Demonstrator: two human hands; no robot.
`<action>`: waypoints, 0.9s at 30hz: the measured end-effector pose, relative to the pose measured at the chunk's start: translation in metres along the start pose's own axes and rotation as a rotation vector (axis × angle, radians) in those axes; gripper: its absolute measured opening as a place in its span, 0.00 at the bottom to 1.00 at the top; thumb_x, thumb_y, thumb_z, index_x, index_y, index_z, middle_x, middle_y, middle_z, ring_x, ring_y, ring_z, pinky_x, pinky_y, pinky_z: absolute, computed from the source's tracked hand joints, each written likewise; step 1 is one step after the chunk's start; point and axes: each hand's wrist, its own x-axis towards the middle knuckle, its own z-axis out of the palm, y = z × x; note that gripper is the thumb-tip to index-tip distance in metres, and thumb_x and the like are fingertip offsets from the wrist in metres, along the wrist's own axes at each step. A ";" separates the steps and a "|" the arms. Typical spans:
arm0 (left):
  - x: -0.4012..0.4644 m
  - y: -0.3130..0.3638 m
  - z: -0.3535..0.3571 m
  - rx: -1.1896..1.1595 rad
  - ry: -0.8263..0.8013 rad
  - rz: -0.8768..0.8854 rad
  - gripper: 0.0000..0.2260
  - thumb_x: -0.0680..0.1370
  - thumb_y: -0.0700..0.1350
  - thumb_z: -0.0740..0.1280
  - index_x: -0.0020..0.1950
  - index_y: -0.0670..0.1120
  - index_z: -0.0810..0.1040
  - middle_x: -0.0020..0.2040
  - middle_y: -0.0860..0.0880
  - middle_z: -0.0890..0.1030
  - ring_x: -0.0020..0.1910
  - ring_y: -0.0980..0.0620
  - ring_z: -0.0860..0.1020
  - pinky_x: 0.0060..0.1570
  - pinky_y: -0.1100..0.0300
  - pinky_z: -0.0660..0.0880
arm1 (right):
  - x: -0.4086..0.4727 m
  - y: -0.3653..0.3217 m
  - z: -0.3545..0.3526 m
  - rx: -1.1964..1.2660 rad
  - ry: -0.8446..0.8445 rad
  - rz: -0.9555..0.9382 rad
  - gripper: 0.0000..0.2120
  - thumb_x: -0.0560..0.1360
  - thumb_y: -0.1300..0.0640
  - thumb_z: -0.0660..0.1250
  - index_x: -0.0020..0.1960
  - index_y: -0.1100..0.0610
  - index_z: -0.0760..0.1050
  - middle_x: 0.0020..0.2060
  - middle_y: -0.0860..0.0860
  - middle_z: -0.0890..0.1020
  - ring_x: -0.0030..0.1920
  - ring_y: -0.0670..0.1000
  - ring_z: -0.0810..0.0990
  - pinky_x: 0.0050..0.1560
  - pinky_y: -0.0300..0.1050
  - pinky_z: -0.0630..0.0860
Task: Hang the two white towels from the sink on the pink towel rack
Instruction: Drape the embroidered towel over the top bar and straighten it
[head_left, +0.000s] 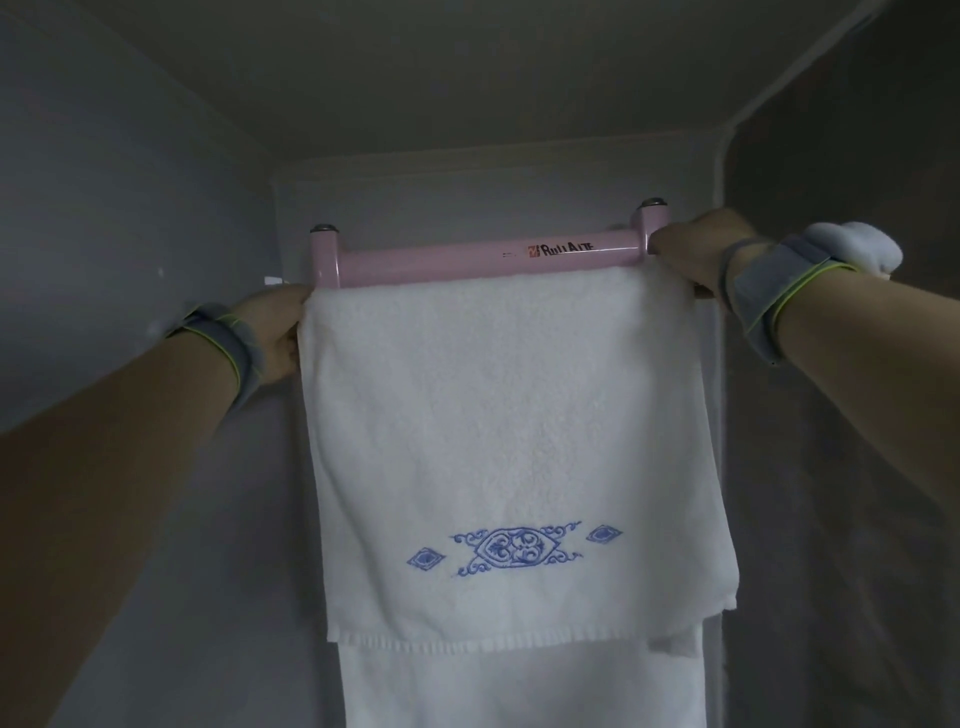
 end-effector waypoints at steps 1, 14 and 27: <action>-0.003 0.000 0.003 -0.013 0.002 0.004 0.16 0.80 0.39 0.60 0.32 0.48 0.67 0.26 0.51 0.69 0.16 0.59 0.67 0.18 0.70 0.67 | -0.001 0.000 -0.001 0.015 0.017 0.006 0.20 0.72 0.49 0.65 0.57 0.61 0.79 0.50 0.58 0.79 0.51 0.59 0.80 0.56 0.54 0.79; 0.007 -0.014 0.001 0.039 0.085 0.003 0.07 0.78 0.52 0.62 0.43 0.52 0.75 0.41 0.50 0.77 0.33 0.55 0.72 0.33 0.61 0.72 | -0.029 0.026 0.008 0.167 0.205 0.120 0.21 0.74 0.51 0.62 0.59 0.64 0.78 0.58 0.62 0.80 0.60 0.62 0.78 0.57 0.48 0.73; -0.005 -0.043 -0.007 -0.068 0.092 0.040 0.27 0.74 0.63 0.66 0.64 0.46 0.78 0.57 0.49 0.82 0.50 0.51 0.79 0.48 0.59 0.77 | -0.050 0.073 0.017 0.879 -0.350 0.209 0.19 0.76 0.41 0.62 0.58 0.53 0.81 0.49 0.48 0.86 0.53 0.51 0.83 0.53 0.45 0.78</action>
